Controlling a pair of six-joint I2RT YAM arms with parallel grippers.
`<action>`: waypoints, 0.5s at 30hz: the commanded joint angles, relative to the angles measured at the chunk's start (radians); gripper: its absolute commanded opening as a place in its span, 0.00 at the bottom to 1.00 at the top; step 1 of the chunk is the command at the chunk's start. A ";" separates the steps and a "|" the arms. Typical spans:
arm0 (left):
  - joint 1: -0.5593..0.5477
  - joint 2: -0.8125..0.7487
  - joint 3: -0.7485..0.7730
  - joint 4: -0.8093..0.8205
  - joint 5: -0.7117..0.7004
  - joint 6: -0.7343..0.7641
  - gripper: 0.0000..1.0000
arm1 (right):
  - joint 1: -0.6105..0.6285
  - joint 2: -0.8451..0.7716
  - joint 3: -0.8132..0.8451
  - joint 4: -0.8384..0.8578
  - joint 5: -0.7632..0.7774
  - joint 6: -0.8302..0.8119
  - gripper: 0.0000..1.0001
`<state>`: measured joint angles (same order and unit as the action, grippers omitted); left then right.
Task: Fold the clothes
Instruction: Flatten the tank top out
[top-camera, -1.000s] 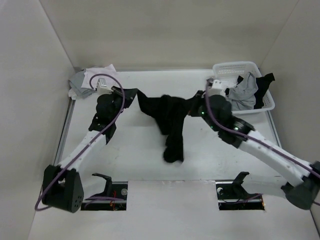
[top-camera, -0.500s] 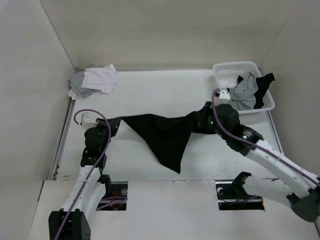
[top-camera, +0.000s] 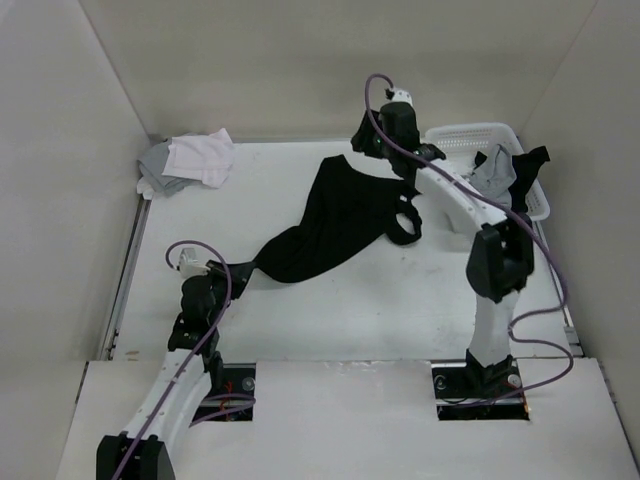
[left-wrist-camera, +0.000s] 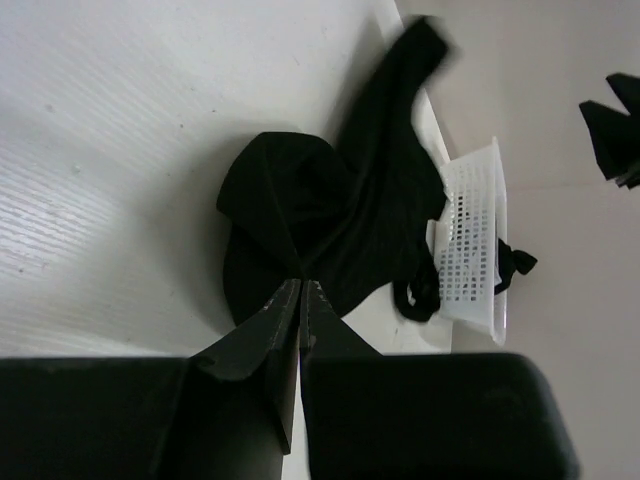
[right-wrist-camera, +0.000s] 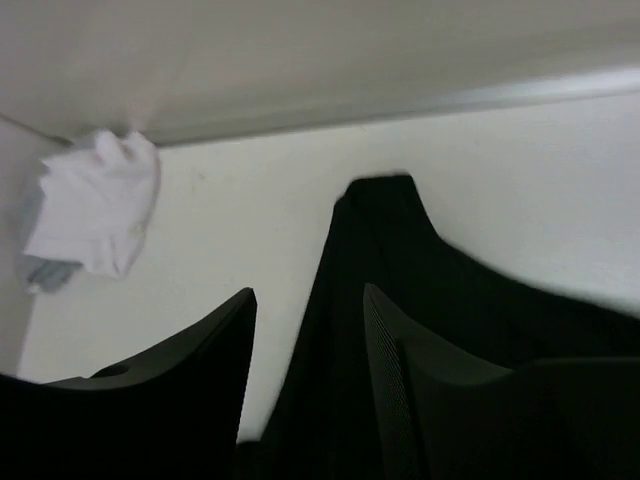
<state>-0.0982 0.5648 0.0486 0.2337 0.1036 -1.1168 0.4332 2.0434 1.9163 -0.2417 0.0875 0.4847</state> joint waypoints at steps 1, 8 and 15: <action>-0.033 -0.007 -0.018 0.009 -0.059 0.034 0.01 | 0.045 -0.242 -0.287 0.035 0.086 -0.038 0.51; -0.051 0.093 0.049 0.032 -0.082 0.075 0.01 | 0.051 -0.382 -0.825 0.232 -0.003 0.070 0.05; -0.062 0.115 0.082 0.050 -0.082 0.078 0.01 | -0.018 -0.305 -0.896 0.286 -0.035 0.120 0.39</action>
<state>-0.1516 0.6765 0.0807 0.2333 0.0315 -1.0592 0.4442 1.7420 1.0195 -0.0700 0.0864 0.5606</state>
